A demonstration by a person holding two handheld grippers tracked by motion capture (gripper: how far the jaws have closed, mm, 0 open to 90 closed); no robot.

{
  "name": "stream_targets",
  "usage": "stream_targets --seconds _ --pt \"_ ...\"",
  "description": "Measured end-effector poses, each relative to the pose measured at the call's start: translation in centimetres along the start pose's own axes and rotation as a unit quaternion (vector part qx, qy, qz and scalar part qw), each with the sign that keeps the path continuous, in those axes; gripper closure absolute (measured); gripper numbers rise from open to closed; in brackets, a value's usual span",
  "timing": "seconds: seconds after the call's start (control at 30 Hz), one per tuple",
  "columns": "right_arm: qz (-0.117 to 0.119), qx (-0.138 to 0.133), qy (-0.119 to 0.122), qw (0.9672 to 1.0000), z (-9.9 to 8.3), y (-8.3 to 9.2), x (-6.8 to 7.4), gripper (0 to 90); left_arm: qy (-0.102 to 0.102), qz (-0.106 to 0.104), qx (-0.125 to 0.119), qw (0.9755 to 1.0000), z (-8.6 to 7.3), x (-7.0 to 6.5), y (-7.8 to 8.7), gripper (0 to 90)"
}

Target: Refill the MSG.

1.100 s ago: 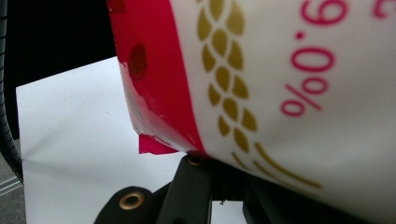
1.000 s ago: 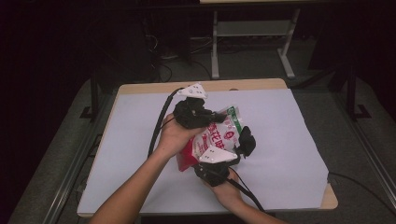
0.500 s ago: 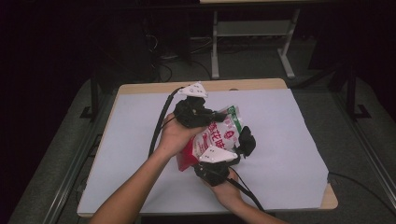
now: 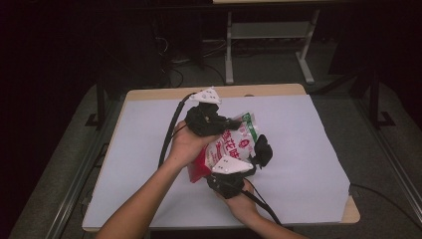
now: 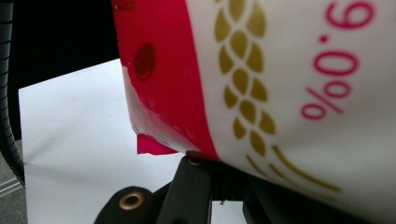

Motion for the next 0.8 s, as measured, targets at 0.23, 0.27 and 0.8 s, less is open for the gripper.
stream_targets --seconds 0.23,0.27,0.8 --pt "0.0 0.0 0.001 1.0 -0.04 0.02 0.1 89.9 -0.002 -0.001 0.005 1.0 -0.01 0.0 -0.07 90.0" --pt "0.0 0.0 0.0 1.0 -0.03 0.03 0.12 89.9 -0.001 -0.002 0.006 1.0 0.01 -0.01 -0.06 90.0" --pt "0.002 -0.003 -0.002 1.0 0.0 0.1 0.16 89.9 -0.003 -0.002 0.014 0.9999 0.15 -0.02 -0.4 90.0"
Point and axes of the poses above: each handheld gripper's, and its own axes: y roughly backward along the jaws, z roughly out of its top, x roughly to its left, the point moved 5 cm from there along -y, roughly forward along the jaws, and after that the axes turned 14 degrees about -y, right-handed, at the moved point
